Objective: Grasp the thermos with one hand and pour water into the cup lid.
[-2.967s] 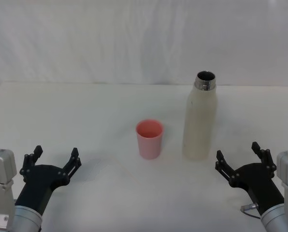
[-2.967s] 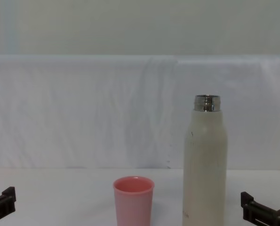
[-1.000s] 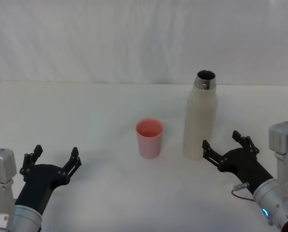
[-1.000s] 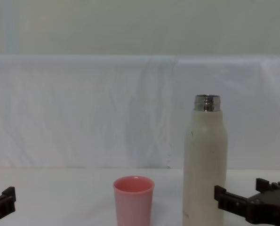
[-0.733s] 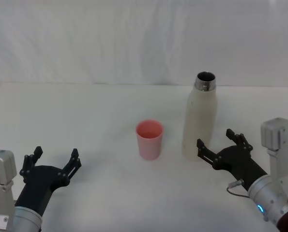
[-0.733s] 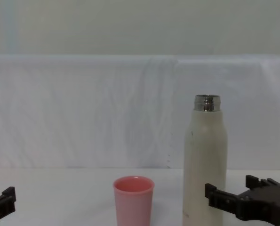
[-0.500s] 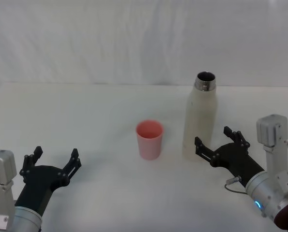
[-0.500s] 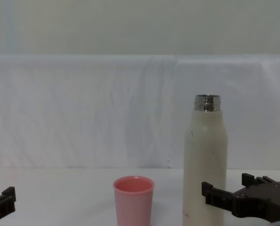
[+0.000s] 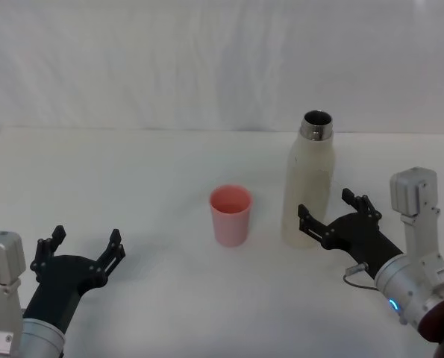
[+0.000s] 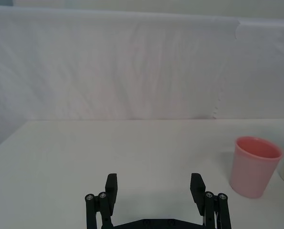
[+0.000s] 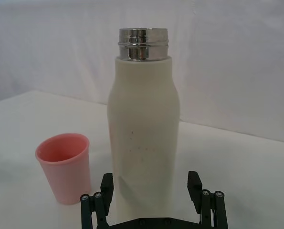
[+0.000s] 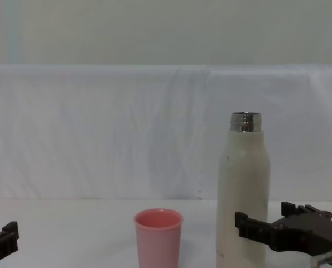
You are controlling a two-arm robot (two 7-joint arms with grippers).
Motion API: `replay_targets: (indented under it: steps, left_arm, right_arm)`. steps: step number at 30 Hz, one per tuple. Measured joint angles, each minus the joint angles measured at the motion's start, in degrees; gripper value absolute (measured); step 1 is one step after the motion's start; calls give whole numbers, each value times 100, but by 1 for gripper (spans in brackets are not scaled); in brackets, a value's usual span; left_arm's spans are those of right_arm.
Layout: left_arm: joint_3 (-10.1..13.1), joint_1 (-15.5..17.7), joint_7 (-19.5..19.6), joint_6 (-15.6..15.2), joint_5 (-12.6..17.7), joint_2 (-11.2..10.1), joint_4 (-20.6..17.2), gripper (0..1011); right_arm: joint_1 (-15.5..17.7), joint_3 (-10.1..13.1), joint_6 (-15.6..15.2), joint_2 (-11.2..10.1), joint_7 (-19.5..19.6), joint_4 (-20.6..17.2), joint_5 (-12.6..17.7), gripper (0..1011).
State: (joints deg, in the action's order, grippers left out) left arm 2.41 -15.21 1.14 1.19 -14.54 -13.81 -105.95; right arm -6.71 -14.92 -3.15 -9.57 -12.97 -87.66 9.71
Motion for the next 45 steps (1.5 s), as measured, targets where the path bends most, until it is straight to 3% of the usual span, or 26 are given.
replay_targets:
  steps: [21, 45]
  left_arm:
    - [0, 0, 0, 0, 0, 0, 0, 1001]
    - [0, 0, 0, 0, 0, 0, 0, 1001]
  right_arm:
    - [-239, -165, 50, 74, 10, 200, -80, 1001]
    - [-387, -168, 100, 195, 106, 360, -202, 1001]
